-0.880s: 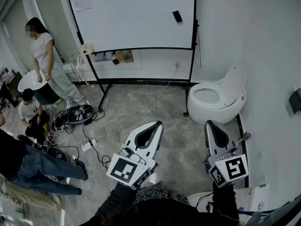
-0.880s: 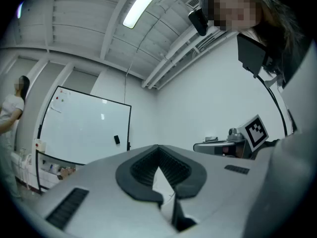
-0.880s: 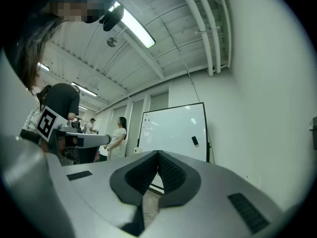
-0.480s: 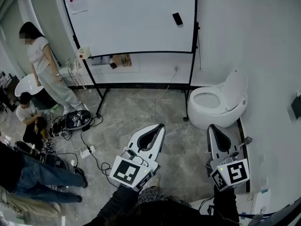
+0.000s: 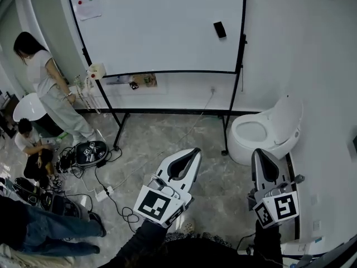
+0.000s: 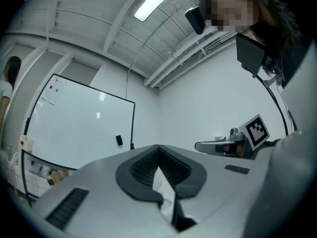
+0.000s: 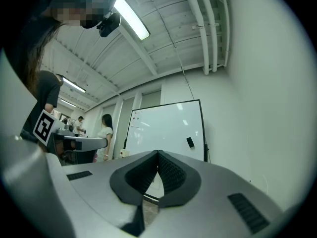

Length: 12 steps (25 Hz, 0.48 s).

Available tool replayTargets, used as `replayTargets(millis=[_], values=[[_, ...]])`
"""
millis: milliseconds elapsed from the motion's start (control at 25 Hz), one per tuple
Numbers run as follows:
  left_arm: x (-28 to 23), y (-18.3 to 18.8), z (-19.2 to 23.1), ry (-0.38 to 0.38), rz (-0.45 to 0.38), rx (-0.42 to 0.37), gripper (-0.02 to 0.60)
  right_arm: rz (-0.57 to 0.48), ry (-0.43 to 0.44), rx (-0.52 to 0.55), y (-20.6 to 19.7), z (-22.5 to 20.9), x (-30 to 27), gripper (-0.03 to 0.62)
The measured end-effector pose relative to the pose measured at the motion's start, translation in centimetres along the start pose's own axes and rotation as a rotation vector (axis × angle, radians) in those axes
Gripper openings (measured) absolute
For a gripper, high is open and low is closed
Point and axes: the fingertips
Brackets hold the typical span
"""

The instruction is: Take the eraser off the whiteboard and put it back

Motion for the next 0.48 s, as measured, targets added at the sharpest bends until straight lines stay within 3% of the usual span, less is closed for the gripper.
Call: replayTargets(millis=[480], values=[[-4.5, -1.1, 9.5, 0.011, 0.007, 0.002, 0.006, 0.014, -0.040, -0.002, -2.0, -2.0, -9.3, 0.008]])
Point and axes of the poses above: the fingertips, and each gripper's own axes: x backward along the fingers, z to its left, y out of its top, and after that the axes turned 12 degrees about y, right-handed
